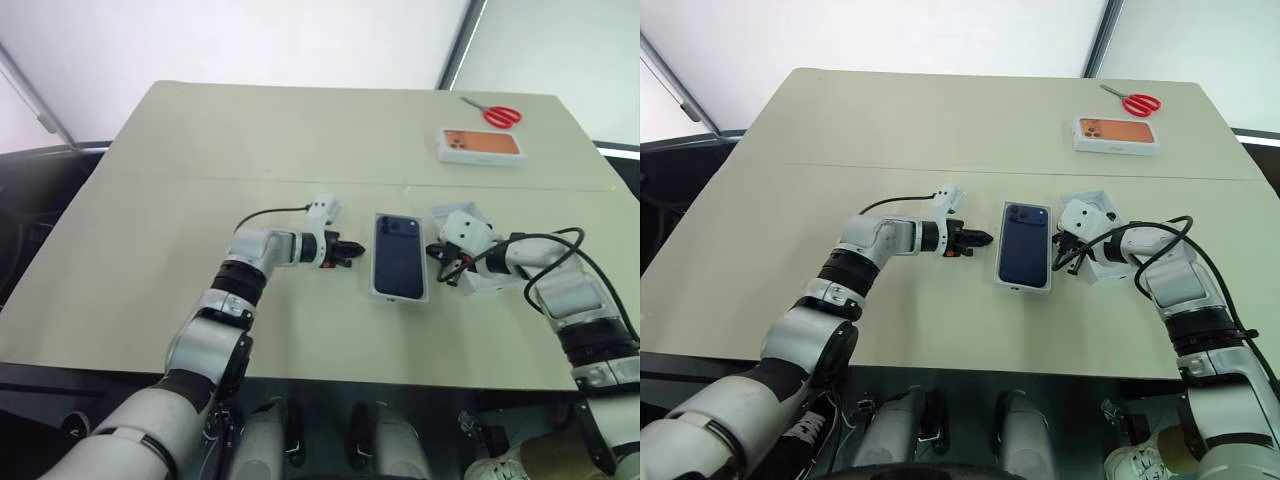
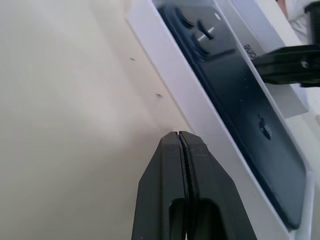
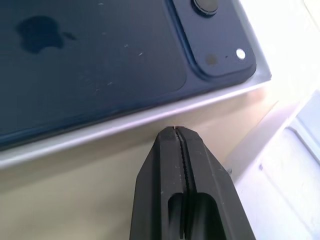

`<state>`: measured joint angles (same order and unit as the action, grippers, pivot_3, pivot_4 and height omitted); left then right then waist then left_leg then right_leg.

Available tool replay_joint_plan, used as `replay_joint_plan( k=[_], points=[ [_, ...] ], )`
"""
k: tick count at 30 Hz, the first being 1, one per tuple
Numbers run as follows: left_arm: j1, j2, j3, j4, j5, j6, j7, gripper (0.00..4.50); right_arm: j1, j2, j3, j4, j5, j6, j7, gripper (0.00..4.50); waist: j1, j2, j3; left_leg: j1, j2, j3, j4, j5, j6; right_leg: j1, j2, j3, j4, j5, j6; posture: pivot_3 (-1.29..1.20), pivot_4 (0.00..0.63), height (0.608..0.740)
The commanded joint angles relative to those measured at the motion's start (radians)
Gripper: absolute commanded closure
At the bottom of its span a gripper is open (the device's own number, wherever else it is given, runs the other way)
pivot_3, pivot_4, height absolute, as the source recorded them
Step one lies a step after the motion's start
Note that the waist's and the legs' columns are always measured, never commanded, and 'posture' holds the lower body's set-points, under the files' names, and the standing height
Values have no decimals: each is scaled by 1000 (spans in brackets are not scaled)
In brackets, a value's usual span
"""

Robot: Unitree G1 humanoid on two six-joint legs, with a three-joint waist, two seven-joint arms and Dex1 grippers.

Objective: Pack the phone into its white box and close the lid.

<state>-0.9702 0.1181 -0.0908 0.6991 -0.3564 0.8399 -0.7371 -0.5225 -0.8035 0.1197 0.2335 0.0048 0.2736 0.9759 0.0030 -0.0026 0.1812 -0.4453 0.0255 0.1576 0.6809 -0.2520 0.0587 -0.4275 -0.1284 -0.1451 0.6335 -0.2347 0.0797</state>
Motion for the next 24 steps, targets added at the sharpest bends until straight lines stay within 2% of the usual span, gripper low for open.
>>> replay_joint_plan(
  k=[1, 5, 13, 17, 24],
  points=[
    [21, 12, 15, -83, -2, -7, -13, 4448, -34, -34, -82, -43, 43, 38, 2, 4500, 0, 0, 0, 0, 0, 0, 0, 0, 0, 0, 0, 0, 0, 0, 0, 0, 150, 738],
    [62, 31, 32, -171, -12, -21, -6, 4448, -47, -101, -101, 35, -1, -2, -9, 4500, 5, 1, 0, 0, 0, 0, 0, 0, 0, 0, 0, 0, 0, 0, 0, 0, 150, 738],
    [120, 103, 38, -318, 21, -209, -18, 4448, 33, -240, -25, 126, -148, -125, -11, 4500, 3, 1, 0, 0, 0, 0, 0, 0, -1, 0, 0, 0, 0, 0, 0, 0, 150, 738],
    [131, 133, 41, -345, 26, -206, -17, 4448, 93, -280, -42, 48, -120, -73, 58, 4500, 1, 1, 0, 0, 0, 1, 0, 1, 1, 0, 0, 0, 0, 0, 0, 0, 150, 738],
    [157, 109, 40, -395, 7, -170, 8, 4448, 163, -353, -46, -32, -144, -37, 98, 4500, 9, 1, 0, 0, 0, 0, 1, 1, 1, 1, 0, 0, 0, 0, 0, 0, 150, 738]
  ],
)
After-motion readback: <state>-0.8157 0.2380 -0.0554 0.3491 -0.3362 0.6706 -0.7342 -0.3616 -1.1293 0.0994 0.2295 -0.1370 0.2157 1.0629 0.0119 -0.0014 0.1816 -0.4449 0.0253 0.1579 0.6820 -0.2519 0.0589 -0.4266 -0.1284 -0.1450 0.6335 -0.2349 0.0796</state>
